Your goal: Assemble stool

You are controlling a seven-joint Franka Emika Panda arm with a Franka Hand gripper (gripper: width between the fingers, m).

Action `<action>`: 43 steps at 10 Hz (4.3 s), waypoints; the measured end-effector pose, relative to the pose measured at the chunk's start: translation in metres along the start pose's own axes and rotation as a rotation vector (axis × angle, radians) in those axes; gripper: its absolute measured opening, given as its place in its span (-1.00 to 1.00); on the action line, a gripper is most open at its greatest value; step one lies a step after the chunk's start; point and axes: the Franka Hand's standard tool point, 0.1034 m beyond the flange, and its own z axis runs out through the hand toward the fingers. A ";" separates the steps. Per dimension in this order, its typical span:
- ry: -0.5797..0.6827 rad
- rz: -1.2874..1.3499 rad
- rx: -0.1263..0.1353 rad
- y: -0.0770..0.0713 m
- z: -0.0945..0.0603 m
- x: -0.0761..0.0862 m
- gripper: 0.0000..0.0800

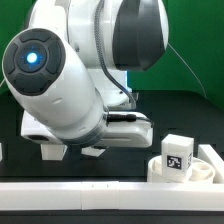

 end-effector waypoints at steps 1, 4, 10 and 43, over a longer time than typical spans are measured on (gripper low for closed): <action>-0.001 0.001 0.000 0.000 0.001 0.000 -0.99; 0.000 0.003 0.000 0.001 0.000 0.000 -0.55; 0.014 0.170 0.005 0.016 -0.015 -0.006 0.61; 0.740 0.009 -0.002 -0.074 -0.062 -0.028 -0.16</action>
Offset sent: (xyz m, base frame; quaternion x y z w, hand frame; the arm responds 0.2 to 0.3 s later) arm 0.0000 0.0000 0.0000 0.0000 0.0000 0.0000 1.0000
